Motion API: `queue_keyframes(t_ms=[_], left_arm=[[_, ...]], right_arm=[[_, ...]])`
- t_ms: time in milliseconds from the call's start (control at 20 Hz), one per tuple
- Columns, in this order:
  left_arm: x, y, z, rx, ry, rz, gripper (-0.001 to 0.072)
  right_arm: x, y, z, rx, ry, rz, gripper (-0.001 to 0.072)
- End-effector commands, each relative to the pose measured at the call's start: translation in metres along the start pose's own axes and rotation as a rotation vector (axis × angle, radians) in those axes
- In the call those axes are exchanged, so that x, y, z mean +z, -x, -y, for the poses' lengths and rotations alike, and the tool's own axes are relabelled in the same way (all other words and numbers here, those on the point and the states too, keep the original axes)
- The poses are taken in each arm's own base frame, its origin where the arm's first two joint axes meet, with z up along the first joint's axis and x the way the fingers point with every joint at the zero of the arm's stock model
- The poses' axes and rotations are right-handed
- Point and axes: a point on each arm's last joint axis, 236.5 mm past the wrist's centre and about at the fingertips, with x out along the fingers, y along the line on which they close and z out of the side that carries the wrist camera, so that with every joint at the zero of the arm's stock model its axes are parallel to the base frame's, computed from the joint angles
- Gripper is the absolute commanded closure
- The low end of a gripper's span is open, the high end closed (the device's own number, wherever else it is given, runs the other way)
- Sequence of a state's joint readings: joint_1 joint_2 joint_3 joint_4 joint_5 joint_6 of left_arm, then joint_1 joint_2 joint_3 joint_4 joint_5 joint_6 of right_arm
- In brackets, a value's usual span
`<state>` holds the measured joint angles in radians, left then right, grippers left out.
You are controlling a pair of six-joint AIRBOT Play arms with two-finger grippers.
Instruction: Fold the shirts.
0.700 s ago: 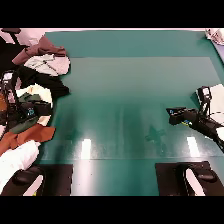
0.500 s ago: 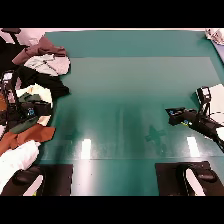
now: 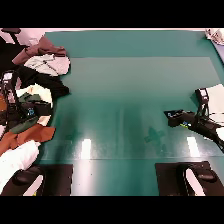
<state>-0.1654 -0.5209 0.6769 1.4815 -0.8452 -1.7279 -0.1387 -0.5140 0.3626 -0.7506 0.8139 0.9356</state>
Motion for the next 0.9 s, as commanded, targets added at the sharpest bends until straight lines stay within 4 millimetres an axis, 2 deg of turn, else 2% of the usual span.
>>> queue_keyframes(t_ms=[0,50,200,350,450,500,600,650,700,750,850], left_arm=[[0.003,0.000,0.003,-0.012,0.010,0.011,0.0679],[0.009,0.000,0.008,-0.036,0.027,0.039,0.0679],[0.053,0.007,0.018,-0.082,0.051,0.226,0.0679],[0.066,0.012,0.033,-0.161,0.137,0.273,0.0679],[0.074,0.017,0.037,-0.178,0.152,0.297,0.0679],[0.080,0.020,0.037,-0.178,0.143,0.321,0.0679],[0.090,0.027,0.031,-0.124,0.016,0.348,0.0680],[0.093,0.033,0.022,-0.073,0.000,0.329,0.0680],[0.096,0.040,0.000,0.038,-0.004,0.278,0.0680],[0.096,0.049,-0.030,0.187,-0.014,0.205,0.0680],[0.099,0.078,-0.092,0.506,-0.052,0.046,0.0679]], right_arm=[[-0.003,0.000,-0.003,0.010,-0.127,-0.014,0.0687],[-0.005,0.000,-0.004,0.016,-0.153,-0.024,0.0687],[-0.017,0.001,-0.012,0.046,-0.166,-0.075,0.0687],[-0.024,0.002,-0.018,0.068,-0.166,-0.110,0.0687],[-0.026,0.002,-0.020,0.074,-0.166,-0.120,0.0687],[-0.027,0.002,-0.020,0.074,-0.166,-0.120,0.0688],[-0.027,0.002,-0.020,0.076,-0.166,-0.122,0.0687],[-0.028,0.003,-0.022,0.082,-0.163,-0.130,0.0687],[-0.025,0.005,-0.024,0.084,-0.155,-0.129,0.0687],[-0.018,0.007,-0.023,0.079,-0.142,-0.115,0.0687],[0.006,0.013,-0.025,0.069,-0.112,-0.061,0.0687]])
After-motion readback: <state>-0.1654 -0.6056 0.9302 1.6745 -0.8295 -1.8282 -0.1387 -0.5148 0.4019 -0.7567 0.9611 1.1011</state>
